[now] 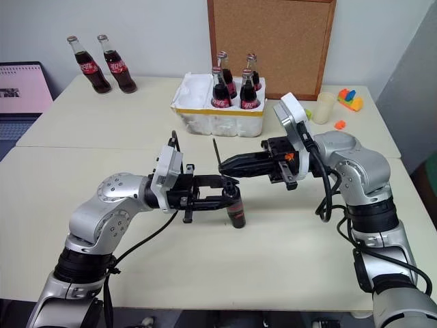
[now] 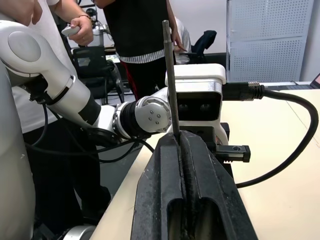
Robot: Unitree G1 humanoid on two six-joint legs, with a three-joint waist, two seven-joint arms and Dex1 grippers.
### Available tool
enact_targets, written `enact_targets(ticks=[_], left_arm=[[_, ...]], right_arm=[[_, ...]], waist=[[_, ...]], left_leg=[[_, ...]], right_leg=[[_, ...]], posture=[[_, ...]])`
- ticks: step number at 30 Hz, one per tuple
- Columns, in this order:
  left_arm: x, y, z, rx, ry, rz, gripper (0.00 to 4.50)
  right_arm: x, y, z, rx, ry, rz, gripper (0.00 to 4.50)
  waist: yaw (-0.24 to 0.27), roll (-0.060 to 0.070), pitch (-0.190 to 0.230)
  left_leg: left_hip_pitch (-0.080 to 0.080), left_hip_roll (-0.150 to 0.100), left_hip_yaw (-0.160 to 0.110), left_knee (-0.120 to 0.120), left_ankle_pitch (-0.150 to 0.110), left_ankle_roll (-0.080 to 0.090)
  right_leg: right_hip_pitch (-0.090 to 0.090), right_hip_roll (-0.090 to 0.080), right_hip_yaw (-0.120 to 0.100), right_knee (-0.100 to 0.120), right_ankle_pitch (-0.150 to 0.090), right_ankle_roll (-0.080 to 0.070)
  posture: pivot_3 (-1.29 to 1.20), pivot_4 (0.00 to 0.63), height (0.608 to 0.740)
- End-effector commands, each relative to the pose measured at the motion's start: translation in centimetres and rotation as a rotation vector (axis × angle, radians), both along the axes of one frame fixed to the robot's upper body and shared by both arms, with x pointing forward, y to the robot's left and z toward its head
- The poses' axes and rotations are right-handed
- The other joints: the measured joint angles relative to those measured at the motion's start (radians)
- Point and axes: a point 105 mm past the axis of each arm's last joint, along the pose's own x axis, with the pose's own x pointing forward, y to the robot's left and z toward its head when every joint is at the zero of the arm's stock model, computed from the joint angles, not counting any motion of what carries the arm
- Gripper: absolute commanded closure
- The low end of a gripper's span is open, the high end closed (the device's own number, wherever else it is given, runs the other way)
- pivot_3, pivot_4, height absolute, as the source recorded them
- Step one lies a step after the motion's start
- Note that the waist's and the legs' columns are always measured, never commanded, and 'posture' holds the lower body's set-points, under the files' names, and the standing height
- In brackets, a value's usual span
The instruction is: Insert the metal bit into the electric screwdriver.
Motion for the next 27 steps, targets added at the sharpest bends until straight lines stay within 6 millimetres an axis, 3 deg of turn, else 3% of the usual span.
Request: enact_targets(ticks=[1, 27], left_arm=[[-0.7, -0.3, 0.0, 0.016, -0.008, -0.034, 2.97], [-0.8, -0.1, -0.5, 0.020, 0.000, -0.036, 2.97]], right_arm=[[-0.2, -0.7, 1.2, 0.039, -0.030, -0.001, 4.50], [0.1, -0.3, 0.0, -0.004, -0.035, -0.006, 4.50]], waist=[[0.000, 0.000, 0.000], [0.000, 0.000, 0.000]], left_leg=[[0.000, 0.000, 0.000, 0.000, 0.000, 0.000], [0.000, 0.000, 0.000, 0.000, 0.000, 0.000]], right_leg=[[0.000, 0.000, 0.000, 0.000, 0.000, 0.000], [0.000, 0.000, 0.000, 0.001, 0.000, 0.000]], posture=[[0.00, 0.150, 0.740], [0.00, 0.150, 0.740]])
